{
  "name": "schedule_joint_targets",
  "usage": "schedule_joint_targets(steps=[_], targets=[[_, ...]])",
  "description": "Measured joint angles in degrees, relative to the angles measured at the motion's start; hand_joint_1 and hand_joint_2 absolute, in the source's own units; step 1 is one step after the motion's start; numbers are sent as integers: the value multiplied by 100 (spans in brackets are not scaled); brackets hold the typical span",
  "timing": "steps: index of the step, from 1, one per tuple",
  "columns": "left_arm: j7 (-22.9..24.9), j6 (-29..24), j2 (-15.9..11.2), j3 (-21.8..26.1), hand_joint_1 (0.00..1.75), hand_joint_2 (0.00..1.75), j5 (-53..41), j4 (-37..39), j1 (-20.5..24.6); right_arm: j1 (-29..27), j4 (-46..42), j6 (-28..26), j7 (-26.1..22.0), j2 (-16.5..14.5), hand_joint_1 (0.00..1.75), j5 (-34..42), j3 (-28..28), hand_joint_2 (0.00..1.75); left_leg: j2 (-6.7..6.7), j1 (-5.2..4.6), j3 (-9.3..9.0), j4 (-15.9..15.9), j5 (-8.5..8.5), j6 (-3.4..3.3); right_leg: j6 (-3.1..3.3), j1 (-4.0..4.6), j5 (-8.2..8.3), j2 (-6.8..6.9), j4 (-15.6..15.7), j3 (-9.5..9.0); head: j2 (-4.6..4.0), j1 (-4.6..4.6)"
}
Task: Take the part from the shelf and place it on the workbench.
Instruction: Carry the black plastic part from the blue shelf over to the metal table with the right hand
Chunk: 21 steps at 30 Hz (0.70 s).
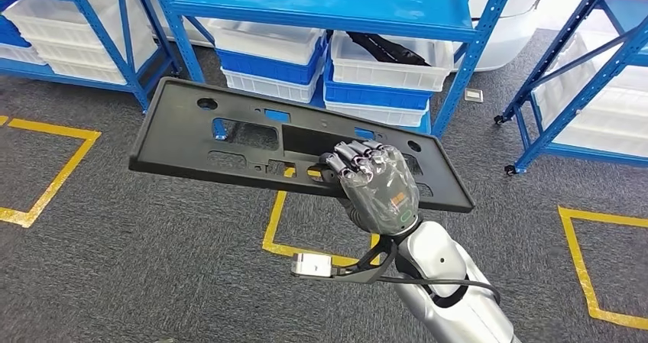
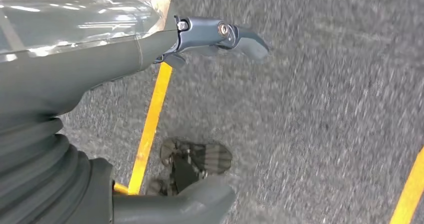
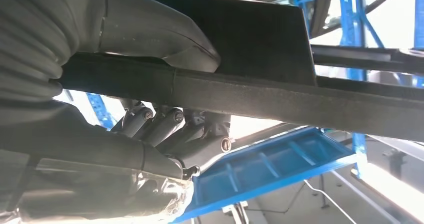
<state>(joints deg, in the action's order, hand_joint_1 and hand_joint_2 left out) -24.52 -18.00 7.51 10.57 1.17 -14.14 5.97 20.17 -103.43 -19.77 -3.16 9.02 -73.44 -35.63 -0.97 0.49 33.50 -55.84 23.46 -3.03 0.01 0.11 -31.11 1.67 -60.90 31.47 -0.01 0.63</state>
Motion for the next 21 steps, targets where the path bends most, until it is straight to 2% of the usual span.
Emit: schedule_joint_targets(steps=[2, 3, 4, 5, 7, 8, 9, 10, 12, 13, 15, 16, 18, 19, 20, 21], targets=[[4, -6, 11, 1, 0, 175, 4, 0, 5, -18, 1, -17, -5, 20, 175, 0, 1, 175, 71, 0, 34, 11, -26, -12, 18, -37, -315, -102, -754, 355, 0, -6], [7, -14, 17, 1, 0, 175, 7, 0, 2, -33, 2, -25, -9, 31, 175, 0, 0, 175, 114, 1, 52, 6, -32, -2, 2, -55, -407, -117, -1063, 498, -1, -8], [9, -24, 23, 1, 0, 175, 9, 0, -5, -44, 2, -33, -14, 41, 175, 1, -1, 175, 162, 5, 69, -3, -40, 10, -39, -75, -416, -122, -1191, 557, -1, -7], [10, -39, 30, 1, 0, 175, 11, 0, -12, -47, 2, -44, -18, 49, 175, 6, -1, 175, 214, 12, 84, -23, -45, 22, -105, -102, -325, -128, -1078, 500, -1, -8], [3, -71, 44, 1, 0, 175, 13, 0, -18, -37, 2, -69, -27, 57, 175, 27, -1, 175, 320, 37, 122, -97, -38, 63, -250, -179, -9, -205, -360, 158, -1, -8], [-4, -89, 48, 1, 0, 175, 13, -1, -15, -30, 2, -82, -31, 59, 175, 39, -1, 175, 374, 39, 159, -151, -30, 99, -288, -199, 113, -270, -17, 7, -1, -14], [-13, -105, 50, 1, 0, 175, 11, -2, -14, -26, -1, -94, -38, 60, 175, 48, -1, 175, 414, 38, 203, -195, -29, 139, -290, -208, 178, -315, 184, -79, -1, -16], [-19, -123, 51, -1, 0, 175, 6, -4, -18, -24, -5, -105, -46, 62, 175, 56, -1, 175, 448, 35, 245, -225, -36, 179, -269, -200, 193, -346, 255, -96, -1, -16], [-25, -158, 52, -4, 0, 175, -14, -7, -38, -23, -13, -122, -57, 66, 175, 72, -1, 175, 490, 47, 299, -234, -71, 245, -200, -180, 227, -292, 226, -69, -1, -10], [-25, -172, 52, -7, 0, 175, -32, -7, -48, -21, -14, -130, -59, 66, 175, 83, -1, 175, 459, 57, 321, -258, -54, 271, -170, -187, 245, -266, 225, -60, 0, -6], [-25, -186, 54, -18, 0, 175, -62, -7, -50, -17, -15, -156, -60, 66, 175, 117, -1, 175, 302, 69, 459, -567, 162, 315, -100, -200, 277, -191, 232, -55, 0, 16], [-24, -189, 55, -24, 0, 175, -70, -8, -44, -19, -15, -173, -60, 67, 175, 160, 0, 175, 205, 70, 594, -894, 354, 332, -79, -186, 282, -150, 232, -51, -1, 27], [-24, -193, 56, -34, 0, 175, -74, -8, -39, -33, -15, -202, -93, 68, 175, 375, 0, 175, 128, 75, 906, -1642, 693, 352, -56, -147, 284, -55, 231, -41, -1, 36], [-24, -196, 57, -39, 0, 175, -74, -8, -41, -42, -15, -211, -126, 67, 175, 539, 0, 175, 118, 74, 985, -1853, 749, 347, -55, -131, 283, -5, 231, -39, -1, 37], [-24, -198, 57, -45, 0, 175, -74, -8, -44, -50, -15, -215, -164, 62, 175, 708, 0, 175, 113, 71, 962, -1854, 704, 330, -54, -117, 282, 42, 231, -39, 0, 37], [-24, -201, 57, -51, 0, 175, -75, -9, -44, -54, -17, -214, -199, 51, 175, 868, 1, 175, 100, 65, 827, -1635, 570, 298, -54, -104, 281, 86, 231, -42, 0, 36]])
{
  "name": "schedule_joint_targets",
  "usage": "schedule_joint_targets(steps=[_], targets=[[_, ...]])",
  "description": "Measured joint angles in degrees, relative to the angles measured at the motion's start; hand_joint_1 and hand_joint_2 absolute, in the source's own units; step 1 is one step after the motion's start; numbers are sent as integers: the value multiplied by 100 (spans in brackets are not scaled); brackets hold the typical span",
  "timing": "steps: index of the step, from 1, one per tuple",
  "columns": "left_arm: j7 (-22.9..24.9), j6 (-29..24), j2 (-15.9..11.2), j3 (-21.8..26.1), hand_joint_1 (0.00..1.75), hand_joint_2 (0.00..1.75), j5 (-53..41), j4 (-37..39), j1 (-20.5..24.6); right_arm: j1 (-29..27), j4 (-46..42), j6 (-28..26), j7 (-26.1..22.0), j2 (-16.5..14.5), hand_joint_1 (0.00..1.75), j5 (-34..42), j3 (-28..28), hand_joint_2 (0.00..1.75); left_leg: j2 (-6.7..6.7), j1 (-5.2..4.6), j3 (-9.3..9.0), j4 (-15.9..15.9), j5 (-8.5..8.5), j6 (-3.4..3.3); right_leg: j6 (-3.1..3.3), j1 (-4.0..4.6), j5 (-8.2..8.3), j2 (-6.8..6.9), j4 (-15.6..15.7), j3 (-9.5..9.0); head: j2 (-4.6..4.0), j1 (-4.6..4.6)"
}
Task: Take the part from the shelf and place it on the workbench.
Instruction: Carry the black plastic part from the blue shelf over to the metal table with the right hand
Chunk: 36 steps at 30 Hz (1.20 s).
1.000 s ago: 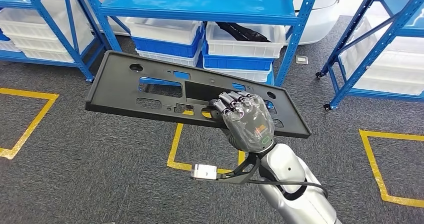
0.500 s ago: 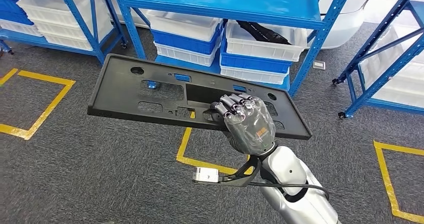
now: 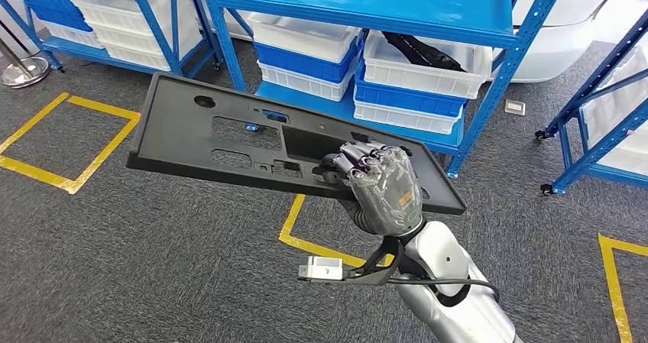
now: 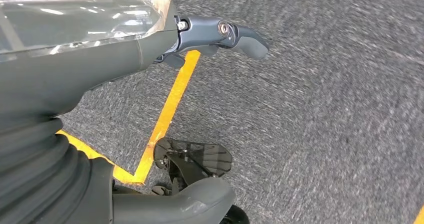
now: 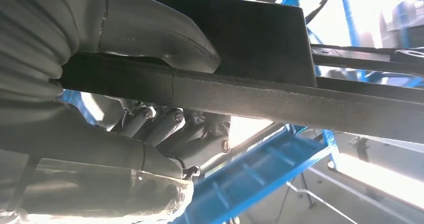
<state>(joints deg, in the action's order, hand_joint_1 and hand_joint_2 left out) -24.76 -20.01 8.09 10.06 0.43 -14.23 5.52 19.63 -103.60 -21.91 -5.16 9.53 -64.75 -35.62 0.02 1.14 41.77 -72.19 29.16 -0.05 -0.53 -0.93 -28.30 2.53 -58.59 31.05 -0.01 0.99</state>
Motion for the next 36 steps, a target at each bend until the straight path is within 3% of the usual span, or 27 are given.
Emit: schedule_joint_targets(steps=[2, 4, 6, 8, 9, 11, 13, 14, 15, 17, 18, 20, 22, 24, 27, 29, 30, 32, 34, 35, 36], targets=[[1, -7, 0, -9, 0, 175, -4, -9, 11, -6, -19, -3, -68, -37, 175, 285, 15, 175, -150, -50, -438, 772, -290, -99, -2, 31, -2, 76, 0, -2, -1, -1], [3, -10, 1, -13, 0, 175, -8, -28, 35, -30, -58, -26, -172, -77, 175, 621, 60, 175, -288, -121, -678, 1250, -388, -170, -6, 65, -3, 151, 0, 15, 0, -3], [4, -10, 2, -14, 0, 175, -4, -40, 45, -94, -87, -49, -341, -111, 175, 1106, 120, 175, -240, -160, -670, 1314, -388, -200, -17, 80, -3, 245, 17, 18, 1, -3], [4, -11, 8, -14, 0, 175, 9, -44, 42, -191, -112, -44, -588, -138, 175, 1790, 201, 175, -144, -136, -690, 1396, -448, -248, -40, 80, -70, 178, -51, 46, -1, -7], [2, -15, 10, -15, 0, 175, 16, -46, 46, -242, -129, -26, -723, -148, 175, 2168, 254, 175, -97, -119, -700, 1438, -483, -279, -37, 76, -169, 72, -209, 116, -1, -11], [-12, -31, 13, -21, 0, 175, 20, -49, 61, -353, -155, 92, -965, -168, 175, 2931, 370, 175, 4, -106, -694, 1470, -524, -320, 0, 53, -477, -147, -848, 409, -1, -25], [-40, -43, 13, -50, 0, 175, 20, -50, 65, -472, -169, 311, -1107, -201, 175, 3618, 474, 175, 124, -107, -675, 1466, -538, -331, -9, 35, -685, -206, -1479, 710, -1, -36], [-55, -42, 12, -72, 0, 175, 21, -50, 62, -523, -180, 435, -1140, -226, 175, 3924, 517, 175, 188, -106, -669, 1461, -544, -329, -51, 27, -664, -216, -1539, 742, -1, -37], [-68, -38, 11, -92, 0, 175, 24, -50, 61, -559, -199, 551, -1157, -251, 175, 4192, 555, 175, 252, -105, -666, 1450, -548, -323, -111, 16, -553, -229, -1371, 664, -1, -38], [-88, -31, 11, -116, 0, 175, 42, -50, 74, -598, -263, 748, -1170, -307, 175, 4633, 631, 175, 378, -106, -644, 1398, -544, -295, -222, -28, -233, -359, -620, 316, 0, -39], [-94, -29, 10, -122, 0, 175, 52, -50, 87, -611, -303, 831, -1174, -337, 175, 4813, 668, 175, 437, -114, -618, 1359, -535, -269, -234, -47, -119, -429, -309, 177, 0, -37], [-97, -23, 7, -137, 0, 175, 70, -50, 103, -648, -373, 1008, -1179, -392, 175, 5196, 744, 175, 522, -118, -556, 1316, -541, -195, -181, -46, -39, -495, -60, 79, -1, -33], [-93, -6, -9, -152, 0, 175, 77, -50, 99, -684, -422, 1187, -1181, -453, 175, 5597, 805, 175, 570, -91, -508, 1313, -566, -127, -92, -42, 7, -410, -49, 79, -1, -32], [-91, 8, -26, -159, 0, 175, 83, -50, 99, -710, -463, 1326, -1184, -522, 175, 5927, 853, 175, 415, -76, -407, 1117, -434, -65, -20, -68, 42, -323, -29, 76, -1, -12], [-86, 13, -32, -171, 0, 175, 103, -50, 122, -765, -501, 1461, -1163, -614, 175, 6315, 932, 175, 86, -44, 17, 173, 61, 33, 32, -46, 46, -162, -23, 77, -1, 34], [-85, 11, -33, -184, 0, 175, 122, -50, 124, -792, -503, 1516, -1122, -668, 175, 6505, 984, 175, 26, -17, 188, -223, 165, 69, 46, -32, 44, -43, -24, 81, -1, 33], [-85, 10, -33, -190, 0, 175, 125, -50, 123, -796, -503, 1530, -1111, -690, 175, 6557, 999, 175, 11, -10, 133, -136, 87, 71, 47, -30, 43, 3, -24, 82, -1, 34], [-85, 10, -36, -198, 0, 175, 130, -50, 131, -794, -503, 1554, -1099, -741, 175, 6635, 1032, 175, -149, -10, -267, 577, -211, 38, 40, -26, 39, 98, -24, 77, -1, 35], [-86, 9, -37, -202, 0, 175, 130, -53, 150, -787, -503, 1564, -1094, -783, 175, 6664, 1068, 175, -322, -60, -596, 1196, -387, -26, 16, 7, 32, 180, -22, 79, -1, 28], [-88, 9, -37, -203, 0, 175, 130, -55, 157, -785, -503, 1567, -1092, -796, 175, 6669, 1081, 175, -352, -91, -629, 1286, -384, -57, -8, 19, 28, 217, -17, 79, 0, 25], [-89, 8, -38, -204, 0, 175, 130, -56, 158, -783, -503, 1569, -1091, -804, 175, 6673, 1091, 175, -296, -118, -614, 1289, -391, -90, -35, 26, 31, 260, -4, 77, -1, 21]])
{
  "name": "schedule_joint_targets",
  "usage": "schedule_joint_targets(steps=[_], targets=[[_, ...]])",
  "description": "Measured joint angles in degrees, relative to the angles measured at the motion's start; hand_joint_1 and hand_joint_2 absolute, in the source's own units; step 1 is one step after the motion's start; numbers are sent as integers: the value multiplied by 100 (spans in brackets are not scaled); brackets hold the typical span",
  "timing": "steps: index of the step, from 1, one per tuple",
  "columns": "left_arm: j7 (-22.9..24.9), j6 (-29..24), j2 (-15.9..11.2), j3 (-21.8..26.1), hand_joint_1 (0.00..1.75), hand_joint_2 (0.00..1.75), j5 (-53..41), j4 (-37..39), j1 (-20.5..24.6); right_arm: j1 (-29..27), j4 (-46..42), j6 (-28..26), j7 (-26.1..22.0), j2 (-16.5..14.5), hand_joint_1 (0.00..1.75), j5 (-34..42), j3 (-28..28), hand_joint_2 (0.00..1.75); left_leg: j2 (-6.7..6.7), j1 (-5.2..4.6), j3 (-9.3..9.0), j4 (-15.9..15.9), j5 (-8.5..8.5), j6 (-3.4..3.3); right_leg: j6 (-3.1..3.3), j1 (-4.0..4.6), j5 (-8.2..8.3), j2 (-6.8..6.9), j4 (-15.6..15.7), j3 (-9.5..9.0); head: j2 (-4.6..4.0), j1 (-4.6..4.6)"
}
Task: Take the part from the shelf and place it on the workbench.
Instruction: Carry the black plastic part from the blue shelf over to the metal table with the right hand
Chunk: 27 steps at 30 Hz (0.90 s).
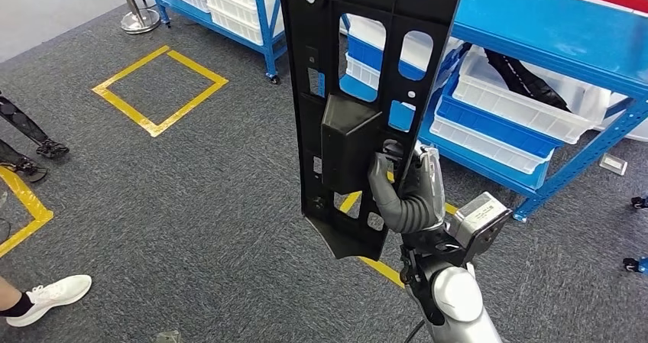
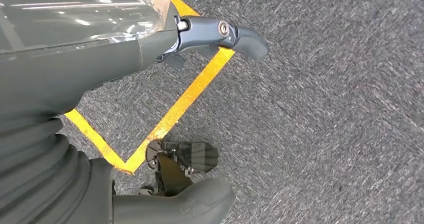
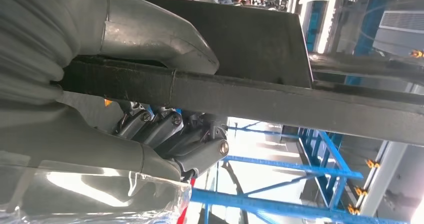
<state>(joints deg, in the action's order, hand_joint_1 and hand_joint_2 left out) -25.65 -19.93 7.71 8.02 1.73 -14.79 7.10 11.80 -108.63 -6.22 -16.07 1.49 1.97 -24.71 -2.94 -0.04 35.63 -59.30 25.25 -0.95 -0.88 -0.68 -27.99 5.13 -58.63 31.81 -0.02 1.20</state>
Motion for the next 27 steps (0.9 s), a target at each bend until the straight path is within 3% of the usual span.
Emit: schedule_joint_targets(steps=[1, 3, 5, 7, 9, 10, 13, 15, 17, 18, 20, 22, 24, 25, 27], targets=[[-1, -1, -1, 0, 0, 175, 0, -2, -1, 2, -1, 1, 1, -7, 175, 3, 6, 175, 57, -6, -3, 28, -21, -44, -35, 0, -2, 32, 12, -11, 1, 0], [-2, -1, 1, -2, 0, 175, 0, -4, -5, 3, -1, 2, 2, -13, 175, 6, 17, 175, 156, 8, -41, 120, -91, -129, -70, -2, -86, -97, -93, 30, 1, -12], [-3, 0, 2, -3, 0, 175, 4, -6, 1, -6, 2, 2, 4, -9, 175, 31, 35, 175, 263, 24, -63, 183, -146, -192, -25, -13, -360, -350, -616, 265, 0, -36], [-3, 9, 2, -5, 0, 175, 8, -6, 3, -35, 17, 4, 11, 0, 175, 92, 52, 175, 400, 19, -47, 184, -158, -217, 14, -20, -633, -456, -1335, 610, 0, -50], [-3, 18, 3, -11, 0, 175, 12, -5, -9, -58, 45, 7, -1, 10, 175, 151, 64, 175, 526, 18, -39, 180, -164, -220, -32, -22, -656, -480, -1580, 748, 1, -51], [-4, 18, 3, -16, 0, 175, 21, -5, -15, -62, 60, 8, -28, 15, 175, 167, 68, 175, 584, 18, -39, 175, -165, -217, -76, -23, -561, -488, -1422, 678, 1, -51], [-55, 18, 3, -32, 0, 175, 74, -7, -17, -86, 89, 10, -163, 34, 175, 175, 70, 175, 762, 6, -17, 111, -153, -183, -182, -49, -138, -665, -380, 185, 0, -53], [-109, 41, 2, -34, 0, 175, 108, -17, -17, -143, 93, 17, -237, 47, 175, 176, 67, 175, 860, -10, 26, 65, -143, -129, -147, -55, -29, -758, -18, 16, -1, -52], [-127, 83, -4, -33, 0, 175, 125, -25, -29, -199, 94, 21, -272, 54, 175, 176, 63, 175, 938, 6, 64, 62, -158, -65, -69, -50, -7, -688, 9, -3, 0, -52], [-117, 104, -12, -33, 0, 175, 126, -25, -37, -213, 94, 21, -277, 54, 175, 178, 64, 175, 919, 17, 85, 44, -149, -37, -36, -57, 9, -646, 18, -6, 0, -53], [-67, 139, -25, -38, 0, 175, 128, -25, -33, -227, 94, 19, -284, 50, 175, 186, 67, 175, 697, 27, 226, -235, 26, 23, 35, -87, 30, -548, 37, -17, 0, -16], [-3, 158, -27, -45, 0, 175, 145, -25, -15, -256, 94, 14, -290, 51, 175, 192, 70, 175, 425, 51, 550, -902, 368, 83, 78, -69, 21, -442, 39, -22, 0, 21], [36, 175, -28, -49, 0, 175, 167, -24, -12, -295, 95, 11, -293, 56, 175, 193, 70, 175, 339, 87, 839, -1464, 547, 127, 93, -50, 8, -324, 39, -23, -1, 22], [42, 182, -29, -50, 0, 175, 172, -23, -15, -310, 96, 11, -293, 57, 175, 196, 70, 175, 319, 101, 851, -1474, 488, 138, 99, -47, 1, -267, 38, -26, -1, 22], [44, 187, -35, -54, 0, 175, 161, -23, -14, -322, 96, 16, -292, 56, 175, 206, 70, 175, 242, 117, 587, -957, 173, 133, 95, -45, -18, -165, 38, -44, 0, 24]])
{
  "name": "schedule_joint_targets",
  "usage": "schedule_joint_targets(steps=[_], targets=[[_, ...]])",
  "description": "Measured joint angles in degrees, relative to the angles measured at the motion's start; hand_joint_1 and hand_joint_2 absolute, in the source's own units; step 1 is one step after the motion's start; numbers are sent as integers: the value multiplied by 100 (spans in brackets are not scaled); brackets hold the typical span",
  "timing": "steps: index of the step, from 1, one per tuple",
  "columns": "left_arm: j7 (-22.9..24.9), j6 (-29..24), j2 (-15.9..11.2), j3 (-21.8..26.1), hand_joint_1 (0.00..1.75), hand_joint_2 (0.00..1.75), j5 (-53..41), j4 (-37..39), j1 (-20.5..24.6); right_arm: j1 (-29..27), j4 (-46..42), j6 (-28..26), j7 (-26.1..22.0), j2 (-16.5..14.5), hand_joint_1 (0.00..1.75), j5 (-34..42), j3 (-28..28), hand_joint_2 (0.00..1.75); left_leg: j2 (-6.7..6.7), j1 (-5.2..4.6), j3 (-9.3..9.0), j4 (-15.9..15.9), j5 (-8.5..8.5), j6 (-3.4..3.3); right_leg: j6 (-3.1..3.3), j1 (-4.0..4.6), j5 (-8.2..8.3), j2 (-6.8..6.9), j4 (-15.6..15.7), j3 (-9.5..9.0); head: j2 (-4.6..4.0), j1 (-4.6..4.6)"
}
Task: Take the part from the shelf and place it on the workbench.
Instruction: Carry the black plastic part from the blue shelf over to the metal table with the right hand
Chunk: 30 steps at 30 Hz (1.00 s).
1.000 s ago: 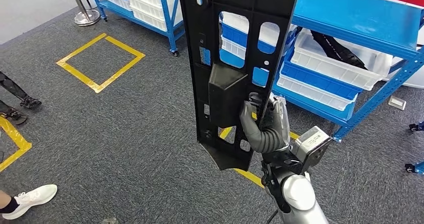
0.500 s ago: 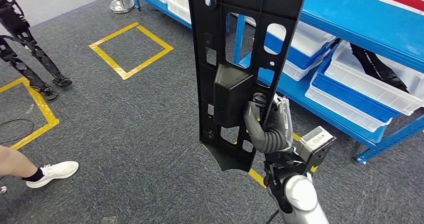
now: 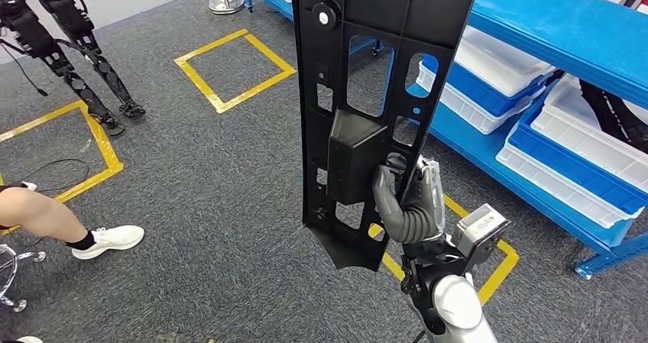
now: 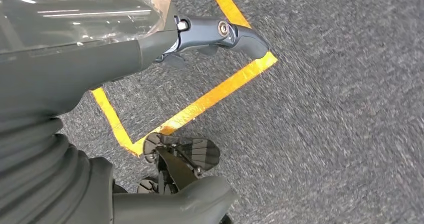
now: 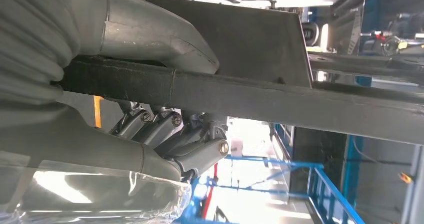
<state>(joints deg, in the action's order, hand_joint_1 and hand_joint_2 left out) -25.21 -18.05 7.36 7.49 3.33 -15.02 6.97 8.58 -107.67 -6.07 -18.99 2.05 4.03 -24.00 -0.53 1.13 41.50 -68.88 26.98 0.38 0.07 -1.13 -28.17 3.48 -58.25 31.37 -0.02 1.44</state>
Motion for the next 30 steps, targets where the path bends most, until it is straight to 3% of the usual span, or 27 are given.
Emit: schedule_joint_targets(steps=[2, 4, 8, 10, 12, 14, 15, 17, 18, 20, 23, 25, 27, 29, 30], targets=[[-1, 0, -6, -3, 0, 175, -18, -1, 14, 2, 0, 11, 0, -1, 175, 10, -2, 175, -179, -22, -349, 645, -245, -36, -30, 23, -28, 77, -1, -25, 1, -2], [-1, 0, -8, -3, 0, 175, -28, -2, 37, 4, 0, 31, 2, -3, 175, 16, -12, 175, -286, -77, -486, 913, -266, -91, -73, 54, -53, 144, 3, -41, 0, -14], [-4, -5, -16, -3, 0, 175, 4, -3, 41, 6, 4, 118, 14, -4, 175, 33, -51, 175, -92, -139, -560, 1051, -280, -221, -193, 78, -114, 298, 32, -92, 1, -28], [-14, -5, -21, -3, 0, 175, 10, -4, 39, 14, 11, 146, 15, 1, 175, 47, -62, 175, 33, -119, -653, 1159, -331, -295, -187, 78, -311, 111, -315, 40, 0, -34], [-20, 2, -27, -4, 0, 175, 8, -4, 49, 7, 29, 175, 16, 16, 175, 55, -70, 175, 167, -112, -668, 1185, -348, -335, -127, 57, -602, -187, -1095, 435, 0, -40], [-21, 14, -30, -4, 0, 175, 6, -4, 48, -21, 54, 193, 17, 40, 175, 57, -76, 175, 330, -116, -665, 1179, -350, -347, -147, 55, -668, -310, -1562, 743, 0, -50], [-21, 18, -30, -5, 0, 175, 5, -4, 44, -29, 62, 196, 18, 49, 175, 57, -77, 175, 414, -115, -667, 1173, -349, -346, -194, 51, -557, -340, -1462, 738, -1, -52], [-21, 20, -30, -5, 0, 175, 3, -4, 41, -25, 68, 196, 18, 55, 175, 58, -79, 175, 565, -112, -665, 1146, -340, -331, -293, 19, -186, -486, -729, 461, -1, -58], [-21, 20, -30, -6, 0, 175, 2, -4, 44, -22, 68, 196, 17, 55, 175, 59, -81, 175, 635, -122, -649, 1110, -324, -311, -306, 2, -22, -587, -363, 312, 0, -62], [-22, 35, -31, -7, 0, 175, -6, -4, 45, -23, 72, 202, 19, 56, 175, 59, -87, 175, 747, -136, -600, 1060, -297, -259, -260, -14, 121, -700, -17, 174, 0, -56], [-19, 90, -38, -18, 0, 175, -47, -4, 22, 5, 78, 215, 20, 51, 175, 61, -97, 175, 842, -108, -557, 1045, -292, -185, -157, -17, 152, -583, 4, 157, 0, -53], [-12, 155, -50, -54, 0, 175, -89, -4, 15, 56, 79, 231, 22, 40, 175, 62, -115, 175, 629, -100, -469, 866, -172, -133, -81, -48, 171, -478, 31, 134, -1, -31], [3, 238, -57, -112, 0, 175, -130, -4, 35, 91, 79, 259, 26, 34, 175, 62, -128, 175, 264, -82, -198, 302, 160, -72, -15, -34, 166, -356, 43, 118, -1, 5], [20, 353, -57, -162, 0, 175, -160, -4, 52, 97, 88, 282, 33, 38, 175, 62, -138, 175, 106, -36, 152, -390, 461, -16, 13, -3, 151, -219, 42, 116, -1, 21], [24, 429, -57, -180, 0, 175, -167, -4, 53, 97, 95, 289, 36, 42, 175, 62, -146, 175, 83, -16, 233, -542, 481, 4, 16, 4, 145, -154, 40, 117, -1, 21]])
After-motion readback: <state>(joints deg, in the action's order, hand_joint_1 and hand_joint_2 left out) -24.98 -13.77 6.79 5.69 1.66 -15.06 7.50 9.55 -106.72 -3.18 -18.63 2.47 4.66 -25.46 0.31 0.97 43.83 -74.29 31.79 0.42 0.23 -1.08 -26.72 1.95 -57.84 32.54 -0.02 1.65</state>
